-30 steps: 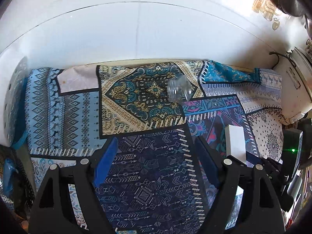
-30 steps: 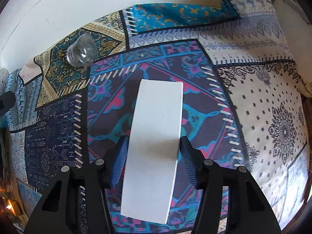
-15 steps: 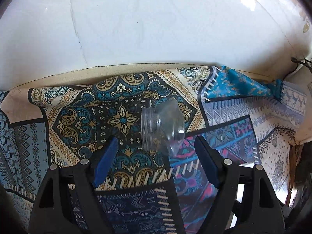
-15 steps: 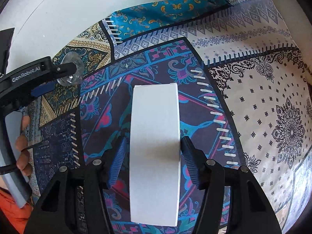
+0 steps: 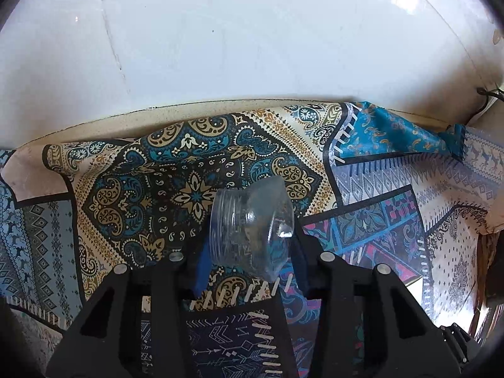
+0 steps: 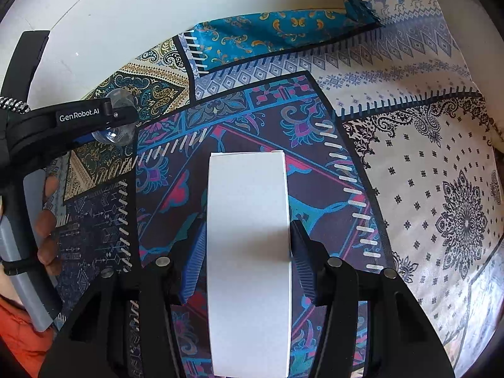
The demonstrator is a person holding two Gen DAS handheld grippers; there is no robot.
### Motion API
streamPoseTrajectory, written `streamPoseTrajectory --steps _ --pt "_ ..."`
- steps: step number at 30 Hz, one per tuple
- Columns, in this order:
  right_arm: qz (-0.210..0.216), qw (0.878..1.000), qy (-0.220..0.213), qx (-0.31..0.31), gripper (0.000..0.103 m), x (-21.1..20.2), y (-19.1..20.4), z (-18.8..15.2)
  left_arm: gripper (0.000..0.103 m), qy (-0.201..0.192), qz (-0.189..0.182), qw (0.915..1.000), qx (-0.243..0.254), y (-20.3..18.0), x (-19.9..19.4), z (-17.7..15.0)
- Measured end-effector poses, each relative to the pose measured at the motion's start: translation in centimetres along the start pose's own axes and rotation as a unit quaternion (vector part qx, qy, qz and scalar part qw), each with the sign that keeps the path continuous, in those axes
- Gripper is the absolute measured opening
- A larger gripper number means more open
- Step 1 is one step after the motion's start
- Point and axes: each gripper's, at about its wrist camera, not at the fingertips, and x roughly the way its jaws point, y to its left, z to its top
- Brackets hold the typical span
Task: Collect trash
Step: 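Grasp the clear glass jar with the left tool while the right tool lifts the card, then carry the glass jar and white card down over the floor bin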
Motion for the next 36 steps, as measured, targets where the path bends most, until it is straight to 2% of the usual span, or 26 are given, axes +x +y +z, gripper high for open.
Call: streamPoseTrajectory --steps 7,9,12,15,21,28,31,36 --pt "0.020 0.999 -0.036 -0.020 0.049 -6.8 -0.9 -3.7 0.043 -0.045 -0.005 0.9990 -0.002 -1.2 -6.4 -3.0" --pt "0.025 0.998 -0.048 -0.029 0.049 -7.7 0.3 -4.8 0.043 -0.062 -0.004 0.9981 -0.003 -2.1 -8.6 -3.9" --pt "0.039 0.996 -0.068 -0.049 0.049 -10.4 0.3 -6.0 0.043 -0.090 0.005 0.9959 -0.005 -3.3 -12.1 -5.5" --pt "0.055 0.992 -0.088 -0.075 0.049 -13.1 -0.8 -7.6 0.043 -0.117 0.017 0.9929 -0.013 -5.1 -15.8 -8.0" --pt "0.092 0.981 -0.113 -0.125 0.049 -14.8 -3.3 -9.5 0.043 -0.161 0.033 0.9851 -0.049 -9.1 -22.8 -14.7" --pt "0.118 0.970 -0.133 -0.163 0.049 -19.7 -4.9 -13.7 0.043 -0.194 0.044 0.9774 -0.073 -12.2 -29.3 -22.0" --pt "0.127 0.966 -0.144 -0.173 0.049 -21.5 -5.0 -15.8 0.043 -0.199 0.053 0.9758 -0.073 -12.9 -31.3 -25.2" --pt "0.142 0.963 -0.151 -0.173 0.049 -23.3 -5.1 -19.4 0.043 -0.187 0.060 0.9785 -0.064 -13.5 -32.5 -30.5"
